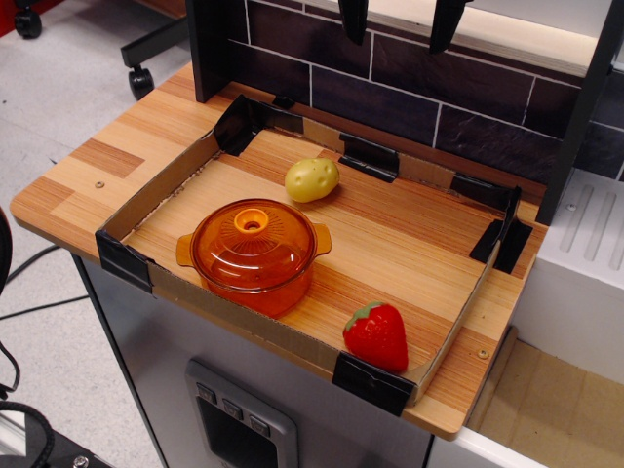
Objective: Take lid off pot
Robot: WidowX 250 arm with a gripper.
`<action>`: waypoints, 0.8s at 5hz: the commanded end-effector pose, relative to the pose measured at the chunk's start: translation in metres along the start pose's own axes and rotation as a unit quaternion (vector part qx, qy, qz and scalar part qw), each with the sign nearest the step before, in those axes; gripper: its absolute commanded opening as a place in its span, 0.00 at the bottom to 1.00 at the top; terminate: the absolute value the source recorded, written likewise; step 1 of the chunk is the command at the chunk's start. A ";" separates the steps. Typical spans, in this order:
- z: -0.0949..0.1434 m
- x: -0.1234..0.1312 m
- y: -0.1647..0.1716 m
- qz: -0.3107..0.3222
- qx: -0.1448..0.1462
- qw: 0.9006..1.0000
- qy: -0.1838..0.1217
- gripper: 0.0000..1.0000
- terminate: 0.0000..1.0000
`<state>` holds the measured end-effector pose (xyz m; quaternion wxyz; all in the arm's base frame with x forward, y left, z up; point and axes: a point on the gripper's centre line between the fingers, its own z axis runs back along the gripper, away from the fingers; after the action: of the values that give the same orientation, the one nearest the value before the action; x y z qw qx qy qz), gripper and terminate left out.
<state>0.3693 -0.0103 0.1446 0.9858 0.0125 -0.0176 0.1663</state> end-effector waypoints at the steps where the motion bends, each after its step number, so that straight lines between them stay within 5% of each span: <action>1: 0.000 0.000 0.000 0.000 0.000 1.000 0.000 1.00 0.00; 2: -0.014 -0.014 0.006 -0.069 -0.002 0.998 0.008 1.00 0.00; 4: -0.029 -0.053 0.032 -0.149 -0.020 0.988 -0.039 1.00 0.00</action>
<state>0.3008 0.0004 0.0955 0.9996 0.0010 -0.0230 0.0170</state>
